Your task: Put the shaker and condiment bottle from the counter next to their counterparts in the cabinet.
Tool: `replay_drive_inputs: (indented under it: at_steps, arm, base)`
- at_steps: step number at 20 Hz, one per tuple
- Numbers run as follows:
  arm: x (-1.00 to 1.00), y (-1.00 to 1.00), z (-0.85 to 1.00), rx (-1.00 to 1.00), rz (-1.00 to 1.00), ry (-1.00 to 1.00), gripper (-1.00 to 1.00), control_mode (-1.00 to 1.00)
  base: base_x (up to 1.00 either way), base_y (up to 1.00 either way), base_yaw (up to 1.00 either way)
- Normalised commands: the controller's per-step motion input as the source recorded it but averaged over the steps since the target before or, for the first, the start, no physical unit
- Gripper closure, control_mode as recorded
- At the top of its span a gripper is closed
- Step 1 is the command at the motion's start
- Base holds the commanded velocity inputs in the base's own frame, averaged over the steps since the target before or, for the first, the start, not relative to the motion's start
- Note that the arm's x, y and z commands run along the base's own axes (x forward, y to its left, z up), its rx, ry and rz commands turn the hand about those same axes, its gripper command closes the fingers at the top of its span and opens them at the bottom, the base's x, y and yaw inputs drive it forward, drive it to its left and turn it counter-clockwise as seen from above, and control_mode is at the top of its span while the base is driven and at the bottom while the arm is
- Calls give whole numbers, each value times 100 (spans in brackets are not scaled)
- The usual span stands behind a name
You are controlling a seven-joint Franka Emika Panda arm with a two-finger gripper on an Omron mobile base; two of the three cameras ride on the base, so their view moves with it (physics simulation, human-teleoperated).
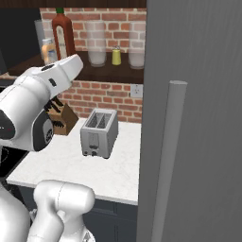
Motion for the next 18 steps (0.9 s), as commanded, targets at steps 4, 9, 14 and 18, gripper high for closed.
replay_drive_inputs:
  at_steps: [4, 9, 14, 18]
  arm:
    - [54, 0, 0, -6, -3, 7, 100, -100]
    - [52, -5, 0, -7, -3, 9, 100, -100]
    - [32, -8, 0, -5, -1, 4, 100, -100]
    - [0, 8, -12, -8, 1, 0, 100, -100]
  base:
    - [0, 0, 0]
    - [0, 0, 0]
    - [0, 0, 0]
    - [0, 0, 0]
